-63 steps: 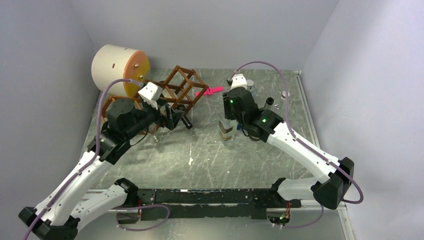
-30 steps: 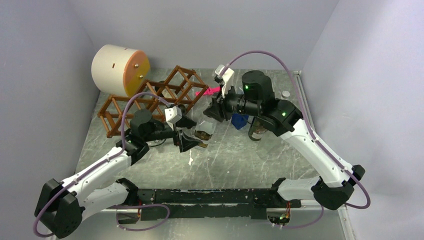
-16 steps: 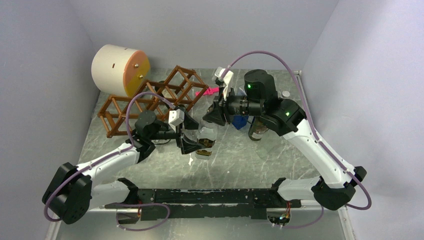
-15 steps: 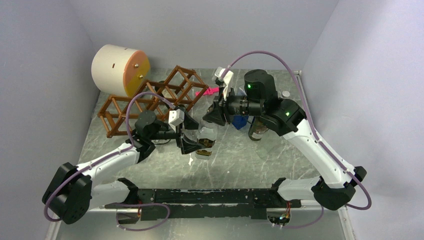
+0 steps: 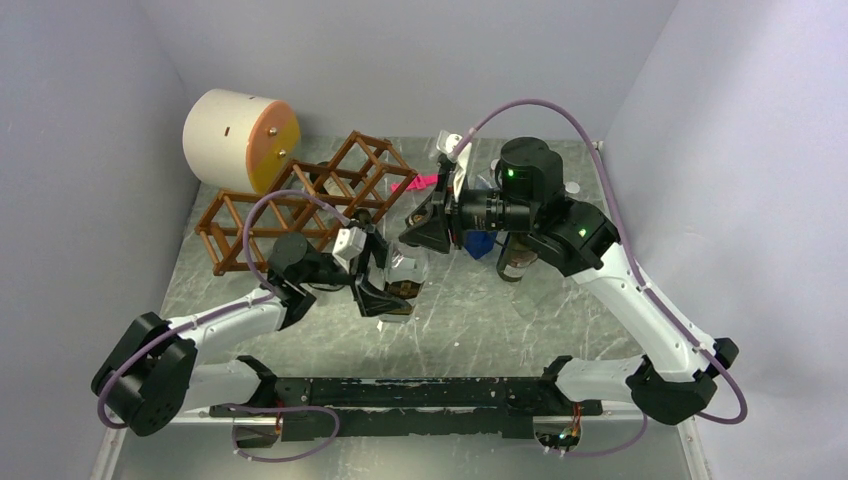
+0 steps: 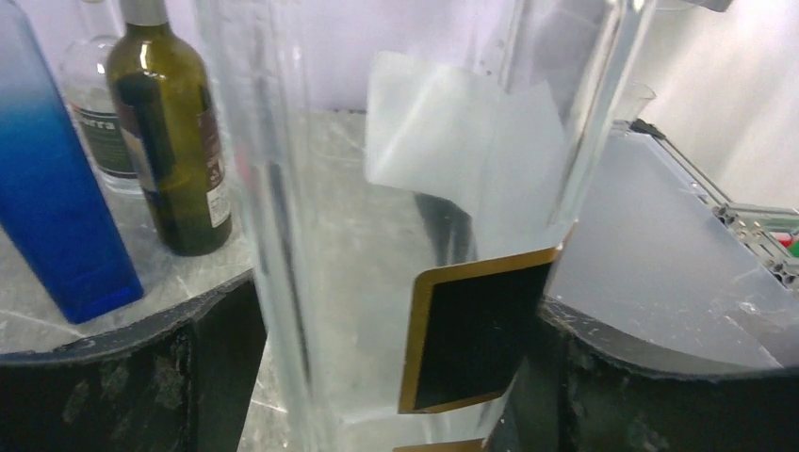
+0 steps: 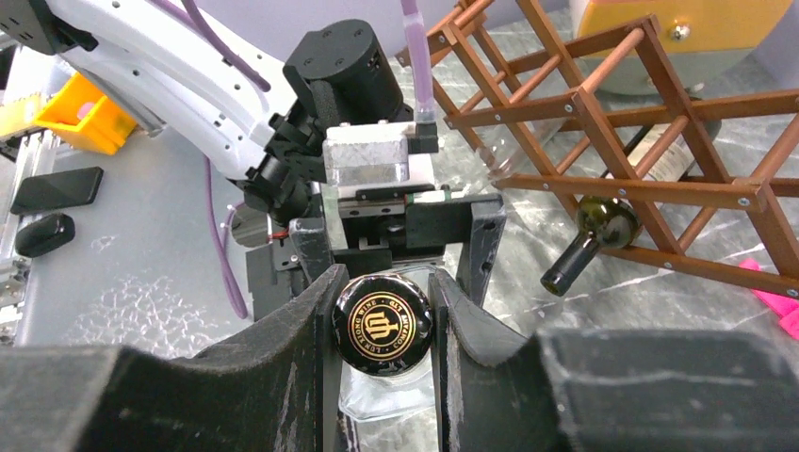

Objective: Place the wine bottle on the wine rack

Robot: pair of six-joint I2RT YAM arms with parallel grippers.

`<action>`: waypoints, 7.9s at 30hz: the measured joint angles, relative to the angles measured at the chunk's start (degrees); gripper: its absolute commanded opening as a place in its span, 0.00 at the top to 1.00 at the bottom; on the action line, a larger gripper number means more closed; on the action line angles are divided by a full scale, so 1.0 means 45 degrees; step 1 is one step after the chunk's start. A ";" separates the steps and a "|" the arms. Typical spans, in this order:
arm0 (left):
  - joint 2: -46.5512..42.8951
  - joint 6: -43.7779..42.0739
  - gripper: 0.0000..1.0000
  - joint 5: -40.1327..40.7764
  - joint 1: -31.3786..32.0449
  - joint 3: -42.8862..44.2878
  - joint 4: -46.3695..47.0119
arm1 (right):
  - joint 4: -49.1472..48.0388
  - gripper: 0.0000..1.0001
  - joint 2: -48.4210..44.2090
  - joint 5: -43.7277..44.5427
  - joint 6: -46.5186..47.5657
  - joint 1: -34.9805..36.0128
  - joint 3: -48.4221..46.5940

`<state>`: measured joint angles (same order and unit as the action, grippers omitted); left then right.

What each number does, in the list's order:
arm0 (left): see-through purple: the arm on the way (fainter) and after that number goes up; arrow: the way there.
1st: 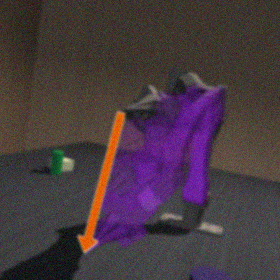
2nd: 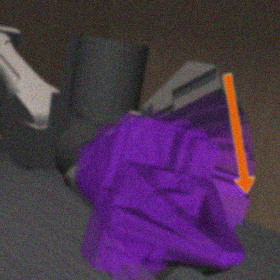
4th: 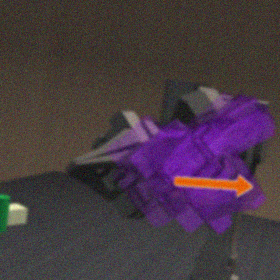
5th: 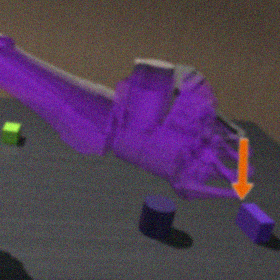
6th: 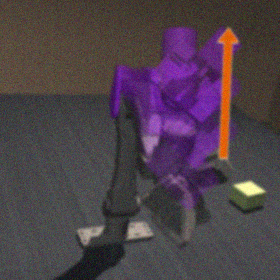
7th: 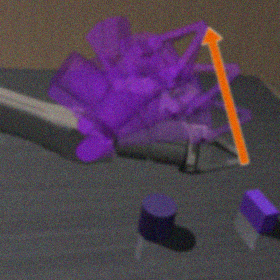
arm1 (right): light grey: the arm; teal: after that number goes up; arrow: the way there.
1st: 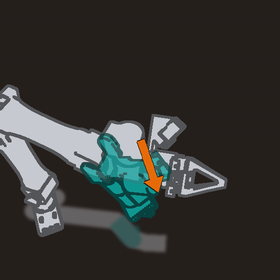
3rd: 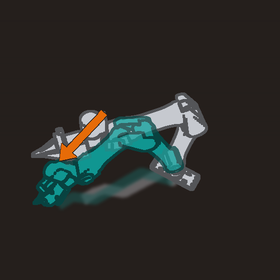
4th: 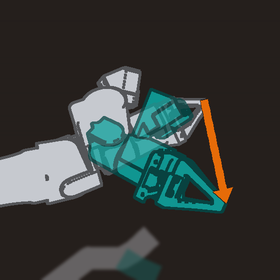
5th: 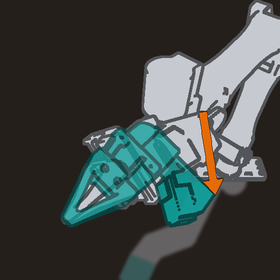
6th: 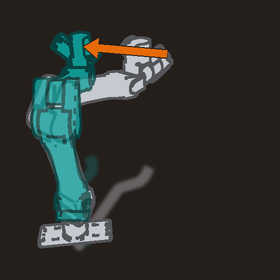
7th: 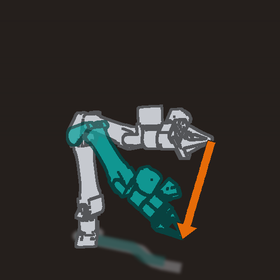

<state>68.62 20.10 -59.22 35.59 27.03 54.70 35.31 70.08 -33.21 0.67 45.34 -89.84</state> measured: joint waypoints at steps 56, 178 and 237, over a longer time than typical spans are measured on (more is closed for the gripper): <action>0.0194 -2.1624 0.93 0.7305 0.0389 0.7237 -1.2488 | 0.0821 0.17 -0.0491 0.7354 -0.2720 -0.0015 0.0510; -0.1486 -0.1603 0.02 1.6208 0.0306 0.8757 -1.6631 | -0.6173 1.00 0.1316 0.9636 -0.4707 0.0010 0.7718; -0.2025 -0.1263 0.02 1.5645 0.0301 0.9243 -1.8030 | -1.0778 0.45 0.8340 0.7883 -0.4833 -0.1185 0.3225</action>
<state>59.51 14.41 11.18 36.95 68.62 -26.44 -13.19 107.61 2.26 -21.08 40.01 -75.33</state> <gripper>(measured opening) 0.982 0.709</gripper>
